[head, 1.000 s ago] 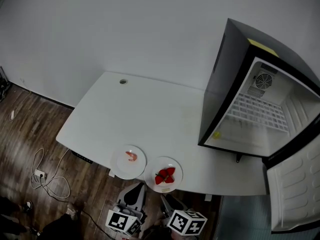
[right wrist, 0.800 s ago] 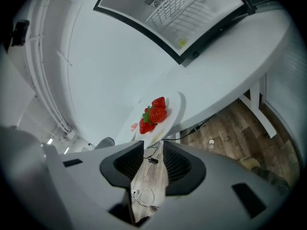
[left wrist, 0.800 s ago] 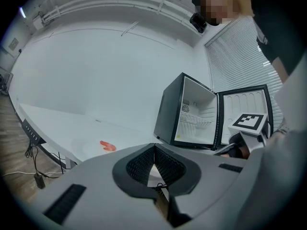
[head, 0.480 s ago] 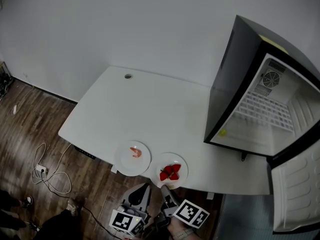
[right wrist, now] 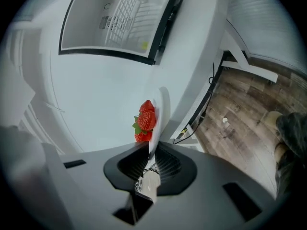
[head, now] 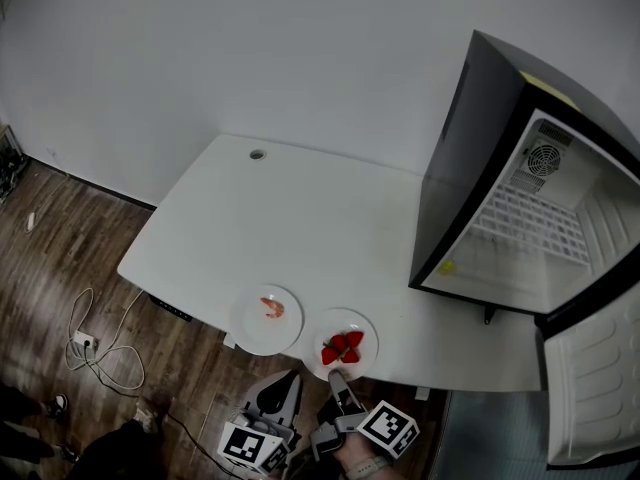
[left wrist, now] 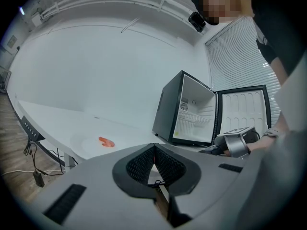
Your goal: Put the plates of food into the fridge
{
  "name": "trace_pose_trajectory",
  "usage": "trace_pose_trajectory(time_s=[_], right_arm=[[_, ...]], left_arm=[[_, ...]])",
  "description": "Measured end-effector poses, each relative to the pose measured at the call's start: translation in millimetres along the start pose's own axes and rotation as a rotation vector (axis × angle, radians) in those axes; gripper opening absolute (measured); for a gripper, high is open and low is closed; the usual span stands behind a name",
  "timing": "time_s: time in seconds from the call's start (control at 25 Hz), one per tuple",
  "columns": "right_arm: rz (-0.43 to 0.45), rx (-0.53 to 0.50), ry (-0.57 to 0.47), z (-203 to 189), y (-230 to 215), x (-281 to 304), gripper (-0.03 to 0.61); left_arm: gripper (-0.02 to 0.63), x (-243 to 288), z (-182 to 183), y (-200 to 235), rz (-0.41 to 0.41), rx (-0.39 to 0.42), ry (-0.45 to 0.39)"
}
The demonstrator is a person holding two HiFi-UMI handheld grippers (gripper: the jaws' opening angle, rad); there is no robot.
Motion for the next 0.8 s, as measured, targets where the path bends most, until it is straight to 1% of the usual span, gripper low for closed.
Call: trace_pose_trajectory(time_s=[0.16, 0.28, 0.4, 0.56, 0.8], right_arm=[[0.027, 0.005, 0.007, 2.1, -1.0, -1.1, 0.044], [0.036, 0.040, -0.001, 4.8, 0.8, -4.0, 0.028], [0.052, 0.035, 0.003, 8.5, 3.6, -7.6, 0.017], [0.040, 0.089, -0.005, 13.0, 2.0, -15.4, 0.017], [0.049, 0.116, -0.023, 28.6, 9.2, -30.2, 0.017]], left_arm=[[0.006, 0.6, -2.1, 1.7, 0.001, 0.003, 0.011], [0.006, 1.2, -2.4, 0.8, -0.004, 0.004, 0.015], [0.006, 6.0, 3.6, -4.5, -0.029, 0.009, -0.007], [0.006, 13.0, 10.0, -6.0, -0.039, 0.016, -0.004], [0.006, 30.5, 23.9, -13.2, -0.068, 0.036, -0.005]])
Point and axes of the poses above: the fingertips, and each gripper's own axes: x forward along the fingers, y to its left, z out of its top, the point moved 2 cm from there along -x, backward along the fingers
